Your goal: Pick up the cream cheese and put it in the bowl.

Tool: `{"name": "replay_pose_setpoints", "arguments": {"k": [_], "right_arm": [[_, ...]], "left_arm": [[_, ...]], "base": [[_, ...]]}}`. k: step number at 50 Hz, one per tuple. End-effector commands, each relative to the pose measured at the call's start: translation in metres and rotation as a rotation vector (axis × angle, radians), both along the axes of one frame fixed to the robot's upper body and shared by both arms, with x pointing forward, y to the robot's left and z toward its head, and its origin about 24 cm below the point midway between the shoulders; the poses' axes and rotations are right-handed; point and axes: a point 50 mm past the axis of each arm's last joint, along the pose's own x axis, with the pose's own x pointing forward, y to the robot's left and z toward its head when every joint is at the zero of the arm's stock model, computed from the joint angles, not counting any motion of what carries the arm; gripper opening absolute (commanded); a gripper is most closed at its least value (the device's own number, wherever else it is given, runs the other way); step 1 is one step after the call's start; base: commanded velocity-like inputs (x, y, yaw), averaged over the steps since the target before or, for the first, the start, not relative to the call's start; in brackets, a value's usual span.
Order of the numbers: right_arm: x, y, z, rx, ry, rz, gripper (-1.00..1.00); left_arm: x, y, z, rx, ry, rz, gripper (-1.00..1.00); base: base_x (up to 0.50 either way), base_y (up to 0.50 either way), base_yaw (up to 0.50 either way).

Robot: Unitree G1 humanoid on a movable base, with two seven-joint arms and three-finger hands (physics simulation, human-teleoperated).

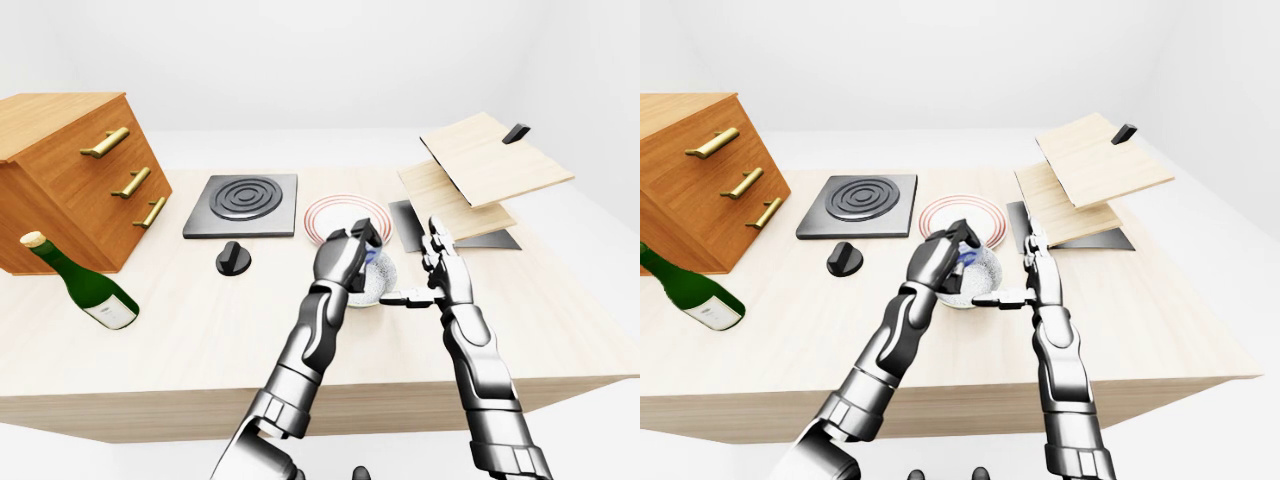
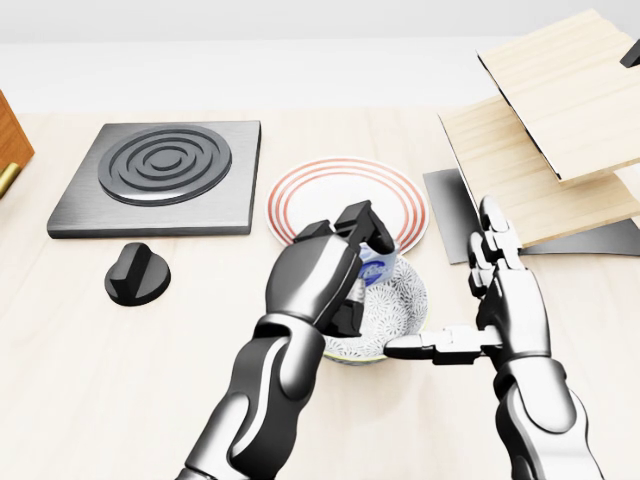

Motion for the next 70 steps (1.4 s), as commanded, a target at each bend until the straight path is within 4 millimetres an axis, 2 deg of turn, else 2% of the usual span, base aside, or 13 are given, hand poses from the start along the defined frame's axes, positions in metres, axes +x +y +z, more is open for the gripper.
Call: {"name": "replay_pose_setpoints", "arguments": {"k": [1, 22, 48, 57, 58, 59, 60, 61, 62, 70], "right_arm": [[0.001, 0.001, 0.004, 0.004, -0.015, 0.003, 1.00], [0.002, 0.001, 0.000, 0.005, 0.001, 0.005, 1.00], [0.003, 0.003, -0.004, 0.007, 0.018, 0.009, 1.00], [0.002, 0.003, -0.002, 0.006, 0.010, 0.009, 1.00], [0.003, 0.003, -0.004, 0.007, 0.020, 0.009, 1.00], [0.003, 0.003, -0.004, 0.007, 0.020, 0.009, 1.00], [0.003, 0.003, -0.003, 0.006, 0.015, 0.009, 1.00], [0.003, 0.003, -0.003, 0.006, 0.016, 0.009, 1.00], [0.003, 0.003, -0.004, 0.007, 0.019, 0.009, 1.00], [0.004, 0.003, -0.006, 0.007, 0.029, 0.011, 1.00]], "left_arm": [[-0.002, -0.006, 0.009, -0.010, -0.039, 0.003, -1.00], [-0.001, -0.013, -0.008, 0.005, 0.006, 0.013, -1.00], [0.017, -0.010, -0.011, 0.015, 0.010, 0.058, -1.00], [0.016, -0.011, -0.014, 0.021, 0.014, 0.055, -1.00], [0.015, -0.011, -0.013, 0.024, 0.013, 0.053, -0.96], [0.015, -0.011, -0.012, 0.026, 0.010, 0.054, -0.40], [0.015, -0.011, -0.012, 0.028, 0.008, 0.055, -0.10], [0.014, -0.011, -0.011, 0.029, 0.004, 0.058, 0.29], [0.014, -0.011, -0.011, 0.028, 0.002, 0.059, 1.00], [0.015, -0.008, -0.007, 0.026, -0.019, 0.069, 1.00]], "base": [[0.00, 0.00, 0.00], [0.00, 0.00, 0.00], [0.00, 0.00, 0.00], [0.00, 0.00, 0.00], [0.00, 0.00, 0.00], [0.00, 0.00, 0.00], [0.00, 0.00, 0.00], [0.00, 0.00, 0.00], [0.00, 0.00, 0.00], [0.00, 0.00, 0.00]]}}
